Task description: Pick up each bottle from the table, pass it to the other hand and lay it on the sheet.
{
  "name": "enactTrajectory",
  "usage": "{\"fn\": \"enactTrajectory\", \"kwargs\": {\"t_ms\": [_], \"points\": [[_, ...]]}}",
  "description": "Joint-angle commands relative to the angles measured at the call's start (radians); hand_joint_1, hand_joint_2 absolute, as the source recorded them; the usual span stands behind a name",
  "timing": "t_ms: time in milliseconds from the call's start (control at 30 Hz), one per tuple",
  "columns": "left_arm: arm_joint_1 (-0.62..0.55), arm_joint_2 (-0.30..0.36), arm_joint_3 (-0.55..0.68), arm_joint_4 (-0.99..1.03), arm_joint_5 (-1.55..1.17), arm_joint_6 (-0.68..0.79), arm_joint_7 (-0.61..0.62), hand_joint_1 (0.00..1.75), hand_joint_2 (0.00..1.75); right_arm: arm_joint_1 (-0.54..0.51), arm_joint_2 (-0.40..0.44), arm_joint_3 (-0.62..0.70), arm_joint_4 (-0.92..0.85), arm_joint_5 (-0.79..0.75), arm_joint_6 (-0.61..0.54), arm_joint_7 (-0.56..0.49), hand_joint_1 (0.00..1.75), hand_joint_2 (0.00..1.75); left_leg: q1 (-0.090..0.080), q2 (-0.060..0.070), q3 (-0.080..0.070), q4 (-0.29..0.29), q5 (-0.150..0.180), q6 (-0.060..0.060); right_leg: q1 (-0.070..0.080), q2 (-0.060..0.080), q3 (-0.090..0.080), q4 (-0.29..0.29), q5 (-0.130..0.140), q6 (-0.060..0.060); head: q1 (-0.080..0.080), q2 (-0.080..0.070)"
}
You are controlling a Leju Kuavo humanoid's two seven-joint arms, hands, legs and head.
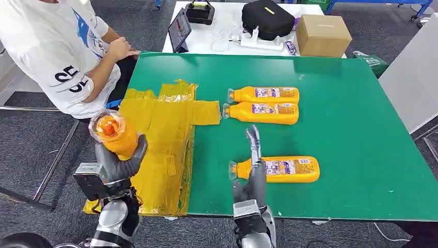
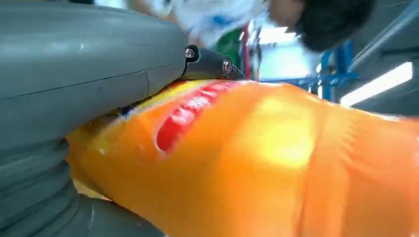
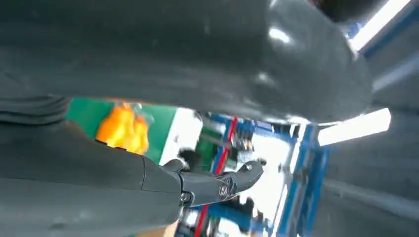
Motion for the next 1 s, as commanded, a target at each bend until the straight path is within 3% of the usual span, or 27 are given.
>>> {"fn": "enactTrajectory", "kwargs": {"t_ms": [33,133,467,800,1000], "points": [[-0.346,0.167,-0.113,0.595,-0.755,0.062,0.231,1.75,1.75,-0.079,-0.078,0.043,-0.172,-0.047,-0.041,-0.002,0.00,0.00,0.000,-0.003,0.002,-0.001,0.002,0.000,0.000,-0.004,0.003,-0.001,0.000,-0.001,0.000,0.000],[-0.449,0.200,-0.152,0.789,-0.916,0.077,0.251,1.75,1.75,-0.086,-0.081,0.044,-0.169,-0.054,-0.018,-0.002,0.00,0.00,0.001,-0.002,0.004,-0.001,0.003,-0.002,0.001,-0.004,0.004,-0.001,0.001,-0.002,0.000,0.000],[-0.500,0.253,-0.200,0.864,-1.033,0.000,0.288,1.75,1.75,-0.085,-0.090,0.046,-0.146,-0.078,0.021,-0.002,0.00,0.00,0.002,0.005,0.004,0.000,0.002,-0.004,0.002,0.001,0.003,0.001,0.002,-0.004,0.000,0.000],[-0.444,0.250,-0.170,0.833,-0.953,-0.135,0.241,1.75,1.75,-0.074,-0.057,-0.004,-0.085,-0.108,0.111,-0.002,0.00,0.00,0.002,0.004,0.002,0.000,0.003,-0.004,0.002,0.001,0.002,0.000,0.003,-0.004,0.000,0.000],[-0.429,0.253,-0.166,0.828,-0.941,-0.138,0.227,1.75,1.75,-0.073,-0.055,-0.010,-0.080,-0.109,0.113,-0.002,0.00,0.00,0.002,0.005,0.004,-0.001,0.002,-0.004,0.002,0.001,0.003,0.000,0.002,-0.005,0.000,0.000]]}}
